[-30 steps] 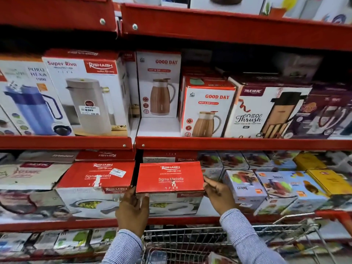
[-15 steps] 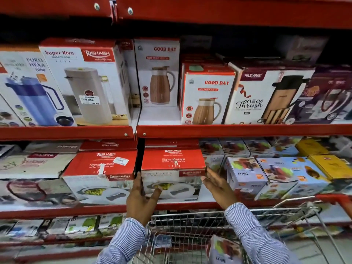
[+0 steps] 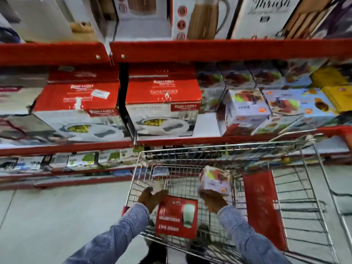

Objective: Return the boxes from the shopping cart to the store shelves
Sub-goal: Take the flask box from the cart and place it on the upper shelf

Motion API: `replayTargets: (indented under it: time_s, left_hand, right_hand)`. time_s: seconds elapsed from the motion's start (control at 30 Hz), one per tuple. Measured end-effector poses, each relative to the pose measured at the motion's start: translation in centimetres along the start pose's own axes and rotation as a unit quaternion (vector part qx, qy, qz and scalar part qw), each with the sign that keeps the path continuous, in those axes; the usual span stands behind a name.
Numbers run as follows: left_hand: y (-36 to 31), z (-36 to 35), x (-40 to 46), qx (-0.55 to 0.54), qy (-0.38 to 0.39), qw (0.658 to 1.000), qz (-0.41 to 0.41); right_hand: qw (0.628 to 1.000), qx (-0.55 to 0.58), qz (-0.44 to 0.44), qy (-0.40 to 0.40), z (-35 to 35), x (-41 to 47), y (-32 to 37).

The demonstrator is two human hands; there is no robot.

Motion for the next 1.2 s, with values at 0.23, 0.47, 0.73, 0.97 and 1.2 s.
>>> replayTargets:
  time_s: [0.23, 0.47, 0.73, 0.97, 1.2]
  left_hand:
    - [9.1, -2.2, 4.9, 0.046, 0.038, 0.994, 0.087]
    - [5.6, -2.0, 1.7, -0.021, 0.045, 0.998, 0.050]
    - [-6.9, 1.2, -12.3, -0.085, 0.025, 0.988, -0.123]
    - [-17.7, 5.4, -23.4, -0.122, 0.011, 0.934, -0.336]
    - [-26.2, 9.6, -32.2, -0.105, 0.000, 0.853, -0.511]
  right_hand:
    - [0.978, 0.142, -0.130, 0.082, -6.5, -0.3, -4.4]
    - [0.983, 0.175, -0.047, 0.029, -3.1, -1.7, -1.0]
    - [0.955, 0.167, 0.208, -0.129, 7.8, -13.5, 8.5]
    - [0.885, 0.185, 0.371, -0.213, 16.3, -24.1, 17.2]
    - [0.811, 0.182, 0.496, -0.251, 21.8, -33.9, 25.8]
Point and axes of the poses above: each hand's wrist, its own x-axis towards the middle knuckle, its own z-axis out of the back of the hand, y = z × x, the point moved 10 cm from there along x, towards the middle knuckle, and after that the axes turned 10 degrees about -x, right-handed, at the moved point
